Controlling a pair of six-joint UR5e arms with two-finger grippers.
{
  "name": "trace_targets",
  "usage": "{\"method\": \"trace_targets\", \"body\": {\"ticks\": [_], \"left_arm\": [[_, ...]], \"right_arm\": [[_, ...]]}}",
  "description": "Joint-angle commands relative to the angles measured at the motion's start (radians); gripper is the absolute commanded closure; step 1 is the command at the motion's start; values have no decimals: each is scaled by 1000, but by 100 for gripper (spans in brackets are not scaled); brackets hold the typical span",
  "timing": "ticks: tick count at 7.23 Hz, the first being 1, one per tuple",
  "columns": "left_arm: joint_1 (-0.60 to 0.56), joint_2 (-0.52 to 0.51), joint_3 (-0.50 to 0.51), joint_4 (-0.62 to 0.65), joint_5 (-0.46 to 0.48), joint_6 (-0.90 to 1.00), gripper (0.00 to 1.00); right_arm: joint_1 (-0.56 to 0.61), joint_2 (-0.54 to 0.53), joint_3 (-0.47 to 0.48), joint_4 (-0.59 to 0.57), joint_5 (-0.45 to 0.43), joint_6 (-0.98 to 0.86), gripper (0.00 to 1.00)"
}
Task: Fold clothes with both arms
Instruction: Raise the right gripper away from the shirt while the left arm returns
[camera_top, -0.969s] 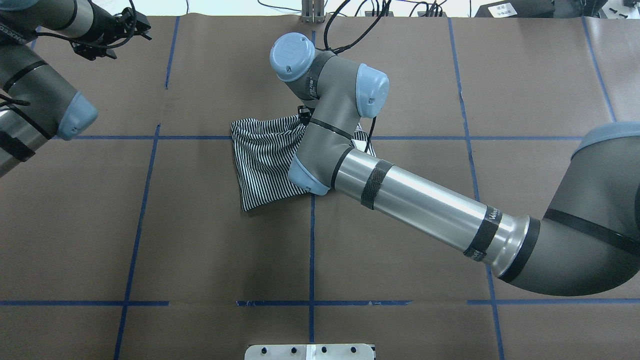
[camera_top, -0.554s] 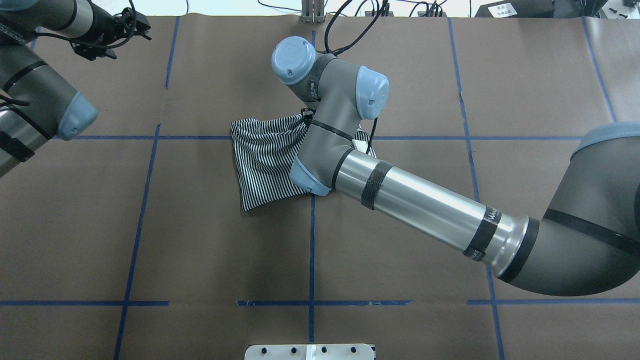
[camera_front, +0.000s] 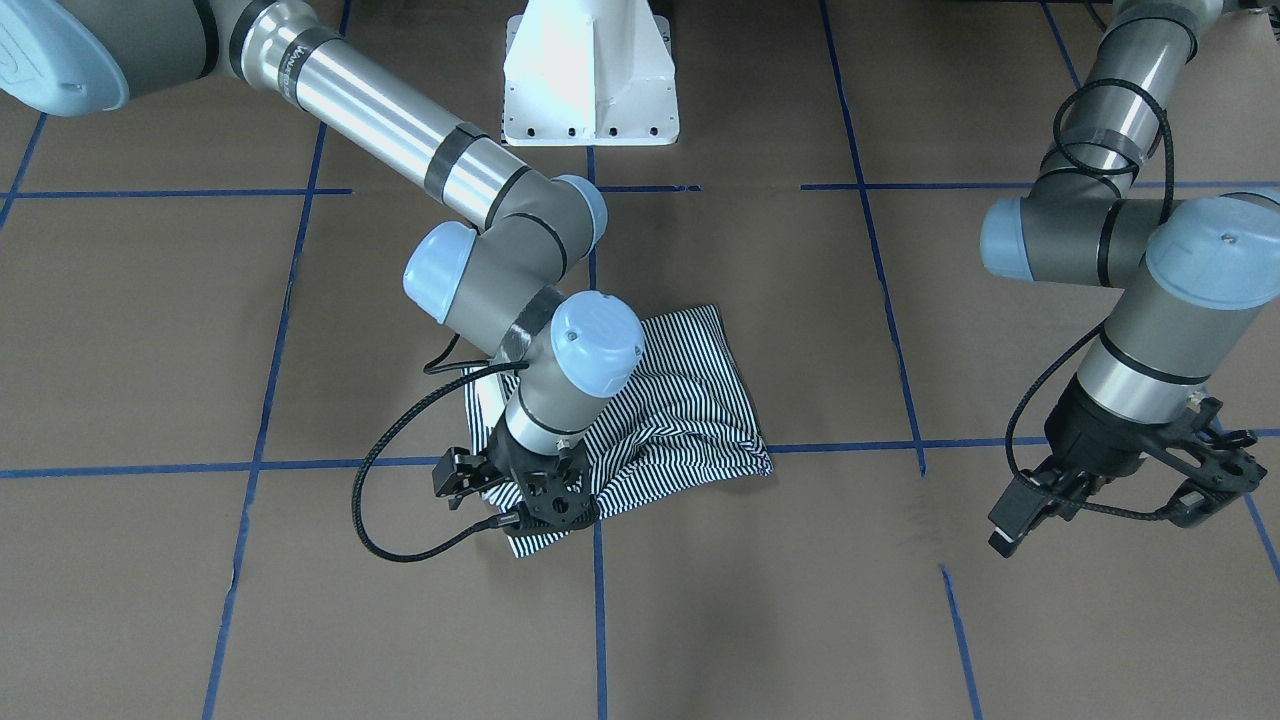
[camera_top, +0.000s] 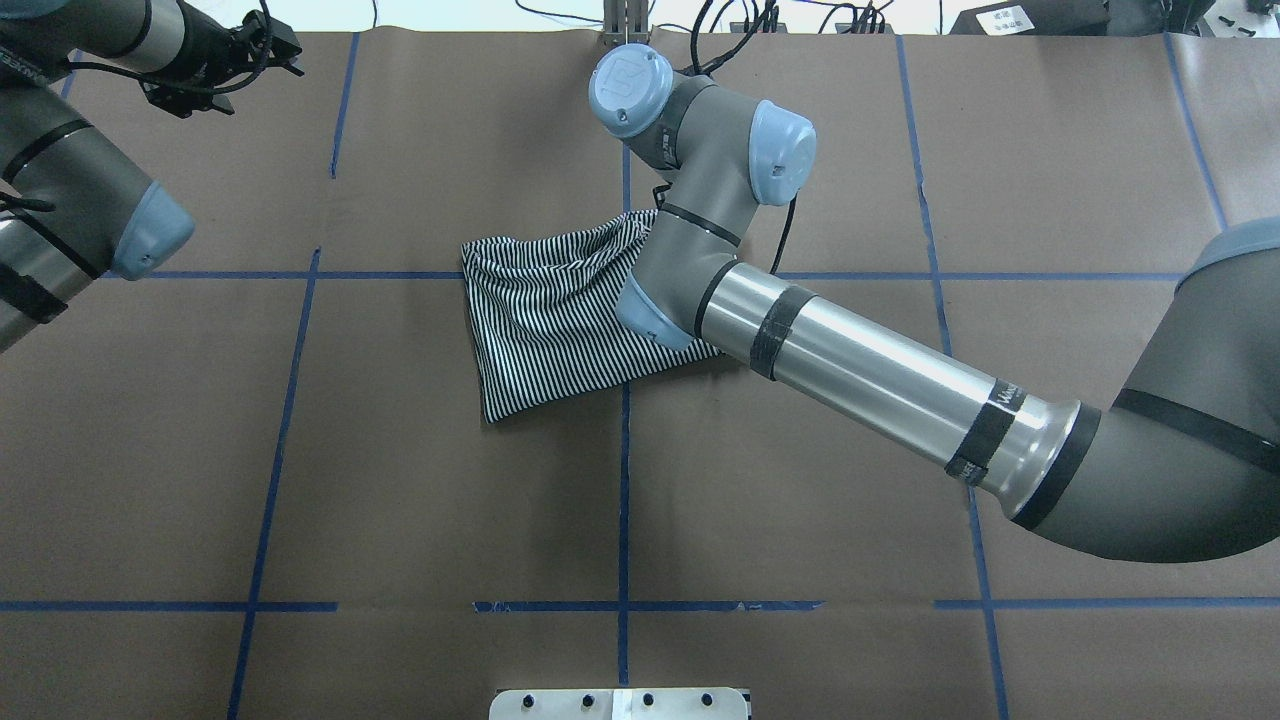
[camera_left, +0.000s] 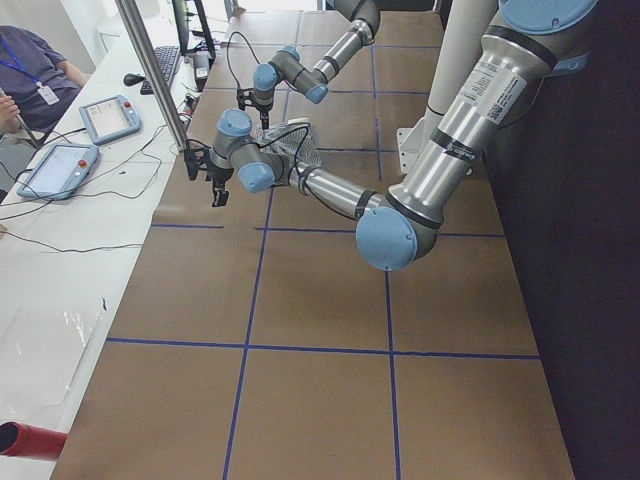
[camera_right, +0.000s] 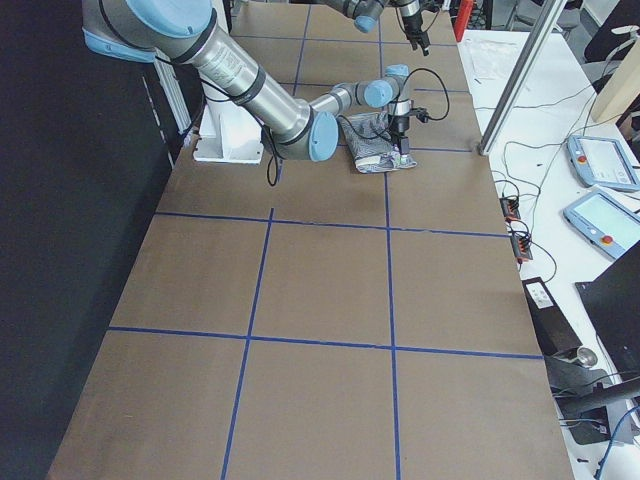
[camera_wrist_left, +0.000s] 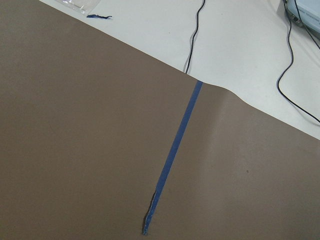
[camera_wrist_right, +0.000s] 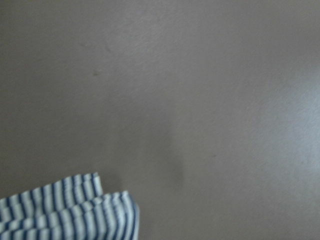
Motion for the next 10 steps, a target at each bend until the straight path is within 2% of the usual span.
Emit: {"method": "trace_targets", "body": {"ticks": [1, 2, 4, 5, 6, 7, 8, 9, 10], "left_arm": [[1, 0, -30, 15, 0, -7, 0], [11, -7, -27, 8, 0, -22, 0], [135, -45, -18, -2, 11, -70, 0], [211, -84, 9, -3, 37, -131, 1], [255, -132, 52, -3, 110, -144, 7], [284, -143, 63, -2, 123, -148, 15], [295, -145, 65, -2, 123, -159, 32], [312, -148, 86, 1, 126, -164, 49], [330, -154, 106, 3, 171, -165, 52]], "right_arm": [[74, -1, -26, 42, -36, -112, 0], [105, -4, -24, 88, 10, -119, 0], [207, -41, 27, 127, 244, -148, 0], [262, -103, 113, 128, 386, -148, 0], [304, -137, 162, 128, 490, -149, 0], [333, -185, 210, 128, 568, -151, 0], [353, -235, 260, 131, 593, -151, 0], [358, -240, 261, 130, 593, -152, 0], [360, -237, 261, 130, 593, -151, 0]]}}
